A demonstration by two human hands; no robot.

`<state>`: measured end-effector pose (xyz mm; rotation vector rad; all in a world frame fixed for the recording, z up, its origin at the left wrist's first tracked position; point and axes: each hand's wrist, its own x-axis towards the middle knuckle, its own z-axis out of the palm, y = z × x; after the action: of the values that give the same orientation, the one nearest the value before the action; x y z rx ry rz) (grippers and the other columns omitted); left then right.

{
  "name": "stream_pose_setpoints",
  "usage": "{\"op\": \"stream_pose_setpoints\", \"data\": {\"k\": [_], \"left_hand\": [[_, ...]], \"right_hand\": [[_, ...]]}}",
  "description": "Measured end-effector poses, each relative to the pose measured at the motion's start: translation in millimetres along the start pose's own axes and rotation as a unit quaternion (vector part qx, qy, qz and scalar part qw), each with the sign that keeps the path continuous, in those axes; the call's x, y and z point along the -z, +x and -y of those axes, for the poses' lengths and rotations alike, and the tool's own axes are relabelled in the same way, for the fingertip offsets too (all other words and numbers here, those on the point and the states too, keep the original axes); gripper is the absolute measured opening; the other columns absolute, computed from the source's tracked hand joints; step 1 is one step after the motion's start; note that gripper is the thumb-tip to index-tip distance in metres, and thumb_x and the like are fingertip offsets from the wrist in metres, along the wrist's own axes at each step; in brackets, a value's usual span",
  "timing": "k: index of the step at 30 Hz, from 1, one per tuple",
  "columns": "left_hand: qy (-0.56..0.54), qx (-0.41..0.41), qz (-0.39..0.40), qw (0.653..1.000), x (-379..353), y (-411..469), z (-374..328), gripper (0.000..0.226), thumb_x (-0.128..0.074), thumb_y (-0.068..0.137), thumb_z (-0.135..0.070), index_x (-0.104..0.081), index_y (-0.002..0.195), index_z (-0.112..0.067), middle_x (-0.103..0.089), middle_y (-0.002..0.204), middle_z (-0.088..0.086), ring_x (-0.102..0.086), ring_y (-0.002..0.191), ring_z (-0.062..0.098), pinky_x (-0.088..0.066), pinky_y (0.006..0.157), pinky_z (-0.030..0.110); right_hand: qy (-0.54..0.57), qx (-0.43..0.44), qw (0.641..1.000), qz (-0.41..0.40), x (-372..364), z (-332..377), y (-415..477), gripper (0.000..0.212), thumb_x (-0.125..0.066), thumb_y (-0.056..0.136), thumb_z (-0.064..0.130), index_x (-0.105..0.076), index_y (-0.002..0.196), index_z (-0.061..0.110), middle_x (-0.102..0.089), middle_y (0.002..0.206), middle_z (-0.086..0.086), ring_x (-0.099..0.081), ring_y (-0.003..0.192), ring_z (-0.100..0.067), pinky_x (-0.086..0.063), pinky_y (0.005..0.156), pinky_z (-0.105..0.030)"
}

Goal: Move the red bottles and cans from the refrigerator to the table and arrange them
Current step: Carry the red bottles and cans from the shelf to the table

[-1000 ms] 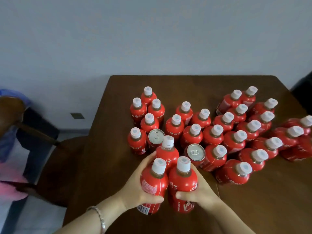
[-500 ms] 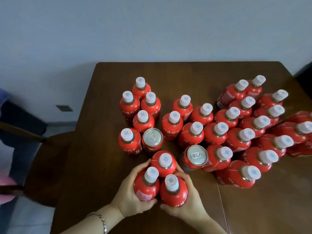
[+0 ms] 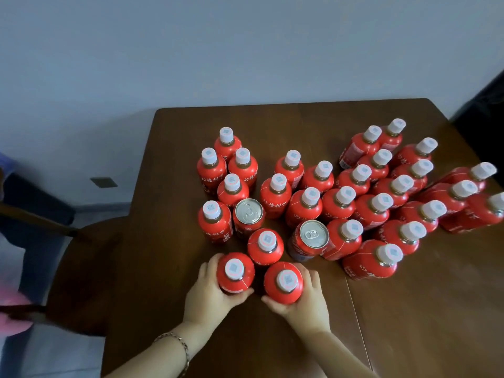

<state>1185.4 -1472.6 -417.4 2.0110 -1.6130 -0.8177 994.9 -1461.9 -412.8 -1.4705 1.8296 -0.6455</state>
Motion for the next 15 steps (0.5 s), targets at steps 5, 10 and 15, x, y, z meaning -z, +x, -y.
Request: {"op": "stream_pose_setpoints", "data": {"k": [5,10,15], "left_hand": [[-0.122,0.202,0.171,0.957,4.6,-1.6,-17.4,0.06,-0.078,0.073,-0.035,-0.037,0.114,-0.02,-0.064,0.093,0.001,-0.065,0.071,0.015,-0.049,0.057,0.021],[0.033,0.209,0.374,0.903,9.7,-15.2,-58.4,0.016,-0.051,0.089,-0.025,-0.049,0.078,-0.014,-0.052,0.063,-0.002,-0.052,0.049,0.009,-0.039,0.045,0.019],[0.097,0.046,0.385,0.916,-2.5,-30.4,-132.2,0.02,-0.048,0.087,-0.029,-0.057,0.075,-0.015,-0.06,0.065,0.001,-0.061,0.062,0.014,-0.044,0.059,0.022]], "right_hand": [[-0.019,-0.153,0.982,0.106,6.8,10.1,-4.5,0.084,-0.082,0.056,0.053,-0.042,0.123,0.025,-0.053,0.118,0.008,-0.057,0.112,-0.016,-0.047,0.088,-0.028],[-0.056,-0.233,0.948,0.207,23.9,10.5,-0.3,0.051,-0.071,0.075,0.029,-0.05,0.119,0.014,-0.063,0.113,-0.004,-0.063,0.097,-0.019,-0.054,0.082,-0.029],[-0.064,-0.234,0.956,0.164,84.7,-10.0,-20.1,0.043,-0.064,0.084,0.027,-0.053,0.123,0.012,-0.061,0.117,-0.004,-0.054,0.083,-0.01,-0.044,0.067,-0.019]]}}
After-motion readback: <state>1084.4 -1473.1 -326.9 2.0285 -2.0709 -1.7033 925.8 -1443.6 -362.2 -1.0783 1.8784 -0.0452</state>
